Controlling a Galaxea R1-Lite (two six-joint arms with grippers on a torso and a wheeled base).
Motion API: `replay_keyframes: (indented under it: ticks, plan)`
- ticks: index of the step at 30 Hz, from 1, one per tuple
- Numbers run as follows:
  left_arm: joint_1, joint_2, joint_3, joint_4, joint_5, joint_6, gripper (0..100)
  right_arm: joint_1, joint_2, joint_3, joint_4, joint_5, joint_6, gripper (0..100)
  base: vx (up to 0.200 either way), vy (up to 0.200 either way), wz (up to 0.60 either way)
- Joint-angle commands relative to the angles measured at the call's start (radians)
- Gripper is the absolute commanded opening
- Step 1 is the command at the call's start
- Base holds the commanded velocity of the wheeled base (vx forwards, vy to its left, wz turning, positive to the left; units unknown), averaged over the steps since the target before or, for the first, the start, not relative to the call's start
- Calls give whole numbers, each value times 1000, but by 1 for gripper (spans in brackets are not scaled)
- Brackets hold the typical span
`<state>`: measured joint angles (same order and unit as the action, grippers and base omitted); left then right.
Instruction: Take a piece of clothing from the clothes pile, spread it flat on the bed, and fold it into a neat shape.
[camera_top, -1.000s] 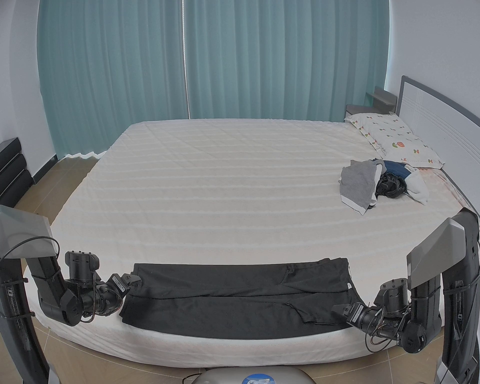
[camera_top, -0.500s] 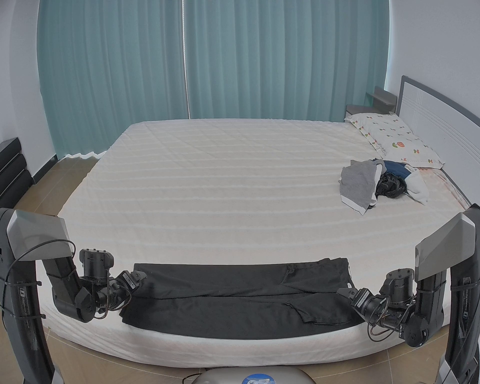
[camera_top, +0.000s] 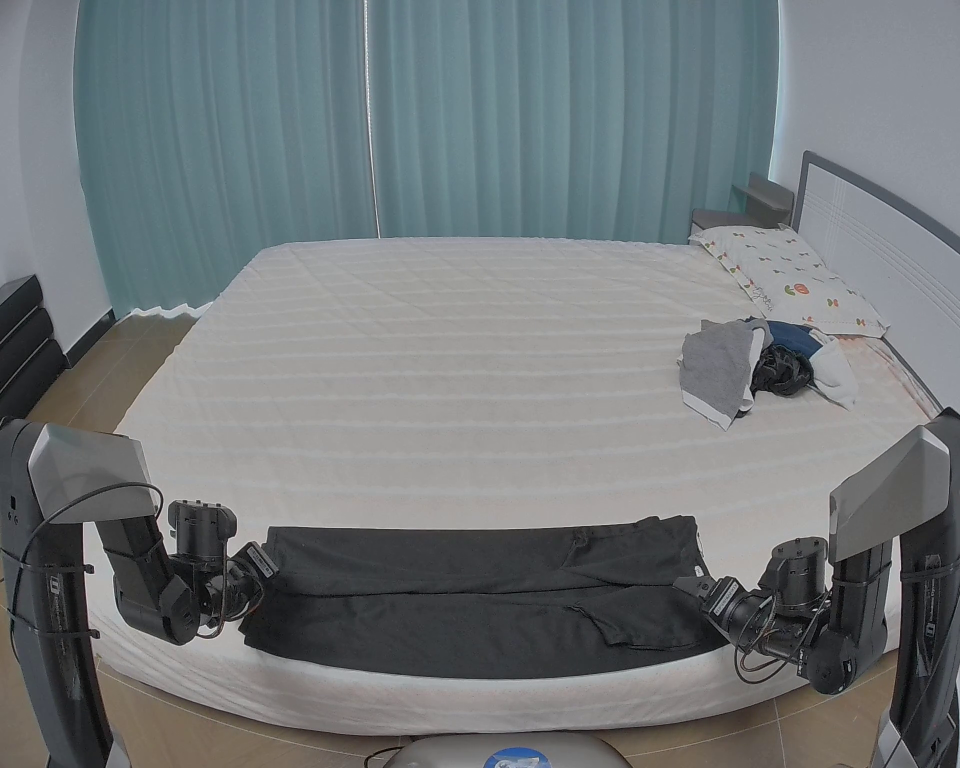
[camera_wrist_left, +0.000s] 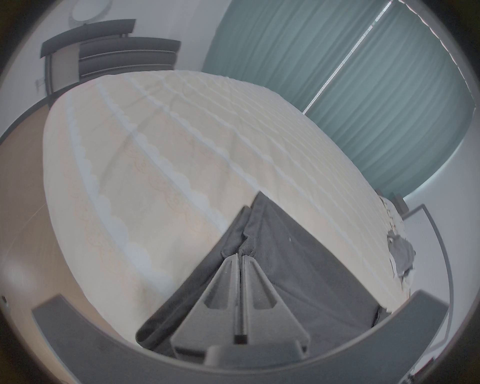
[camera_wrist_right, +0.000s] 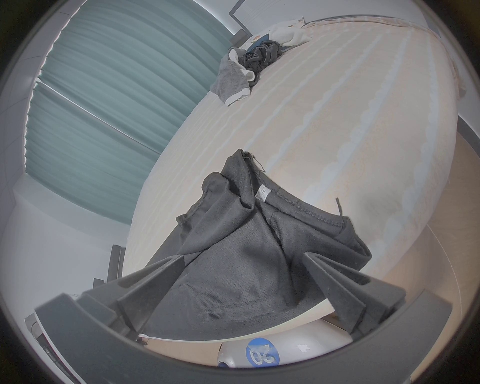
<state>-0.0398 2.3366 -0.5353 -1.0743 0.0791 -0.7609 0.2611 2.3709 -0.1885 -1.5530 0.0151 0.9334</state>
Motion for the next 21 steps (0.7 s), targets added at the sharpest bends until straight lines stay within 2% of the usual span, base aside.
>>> replay_keyframes:
  ticks: [1,21]
  plan:
    - [8,4,-15,-13,27,-34,0,1,8,0,-10,0,-1,100,0,0,0]
    - [28,35,-69,-18,25,-55,0,4,19,0,-10,0,-2,100,0,0,0]
